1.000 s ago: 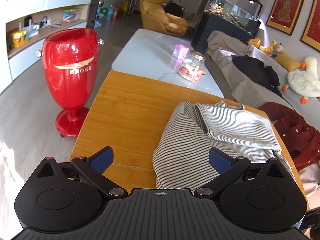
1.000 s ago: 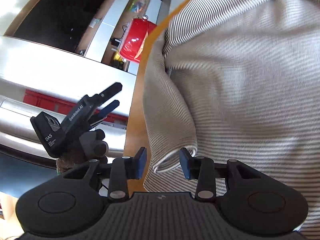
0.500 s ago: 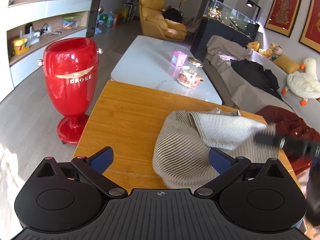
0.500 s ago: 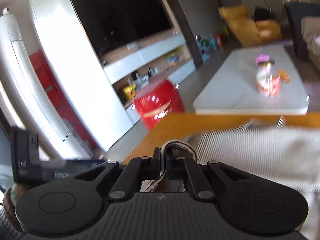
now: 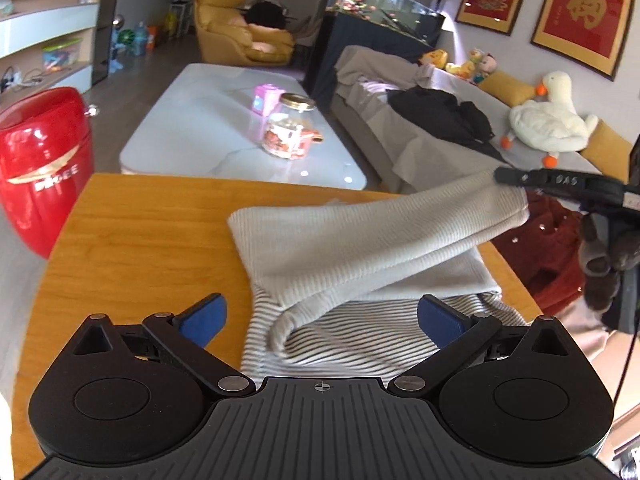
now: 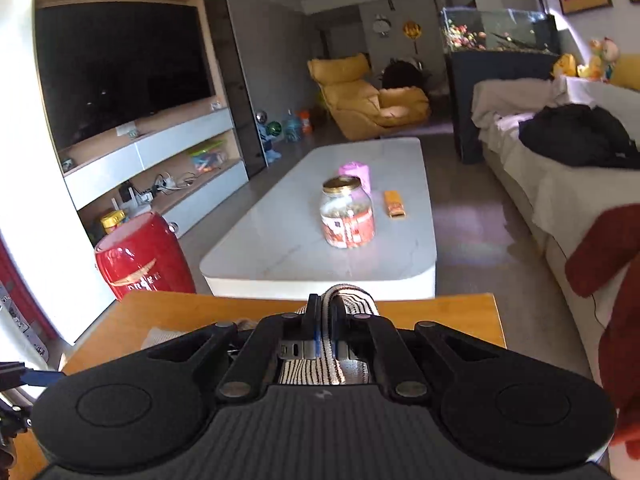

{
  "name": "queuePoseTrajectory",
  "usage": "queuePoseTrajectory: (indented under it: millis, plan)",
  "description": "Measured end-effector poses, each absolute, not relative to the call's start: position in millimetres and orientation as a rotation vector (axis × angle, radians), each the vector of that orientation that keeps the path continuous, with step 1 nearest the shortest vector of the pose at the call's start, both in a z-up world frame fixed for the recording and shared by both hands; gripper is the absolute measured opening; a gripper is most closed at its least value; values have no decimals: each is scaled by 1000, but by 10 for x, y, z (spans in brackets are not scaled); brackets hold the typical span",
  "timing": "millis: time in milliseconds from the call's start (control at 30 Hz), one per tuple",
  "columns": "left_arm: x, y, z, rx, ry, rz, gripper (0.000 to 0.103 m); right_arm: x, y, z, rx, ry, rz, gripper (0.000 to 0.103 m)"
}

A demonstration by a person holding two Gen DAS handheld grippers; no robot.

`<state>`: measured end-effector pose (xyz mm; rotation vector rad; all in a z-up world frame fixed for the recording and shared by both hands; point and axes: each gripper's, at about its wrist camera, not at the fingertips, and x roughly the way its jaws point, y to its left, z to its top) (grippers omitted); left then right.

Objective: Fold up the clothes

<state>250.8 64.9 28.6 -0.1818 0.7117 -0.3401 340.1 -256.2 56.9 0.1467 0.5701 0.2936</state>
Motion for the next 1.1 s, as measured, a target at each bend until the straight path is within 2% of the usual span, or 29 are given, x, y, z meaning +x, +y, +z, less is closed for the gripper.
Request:
queuePoseTrajectory:
  millis: [200, 267, 400, 500, 567, 600, 633, 800, 867, 933, 1067, 1100]
  plan:
    - [2858, 330, 38, -194, 718, -427, 103, 3385, -2580, -134, 122, 729, 232, 6]
    - [2926, 290, -101, -171, 740, -409, 103, 3274, -2559, -200, 93, 708, 232, 7]
    - [2856, 284, -258, -51, 729, -426, 103, 3099, -2566, 6, 46, 666, 217, 37]
    - [2775, 238, -240, 15, 710, -425, 103, 2969, -2551, 241, 84, 580, 261, 46]
    - [2749, 235, -184, -4, 695, -417, 103, 2940, -2524, 342, 156, 546, 323, 54]
    - [2736, 233, -155, -14, 688, -413, 103, 2947, -2495, 320, 186, 545, 345, 61]
    - [2716, 253, -94, -63, 666, -423, 103, 2964, -2461, 272, 208, 549, 361, 64]
    - [2805, 243, 52, -155, 595, -449, 103, 3079, -2340, -240, 240, 601, 266, 64]
    - [2908, 225, -35, -142, 620, -433, 103, 3024, -2274, -272, 198, 584, 260, 70]
    - [3038, 239, -211, -154, 684, -404, 103, 2974, -2197, -273, 163, 587, 264, 81]
    - [3060, 184, -369, -102, 650, -387, 103, 2993, -2121, -275, 124, 603, 285, 90]
    - [3050, 160, -366, -90, 650, -377, 103, 3004, -2113, -279, 121, 609, 301, 96]
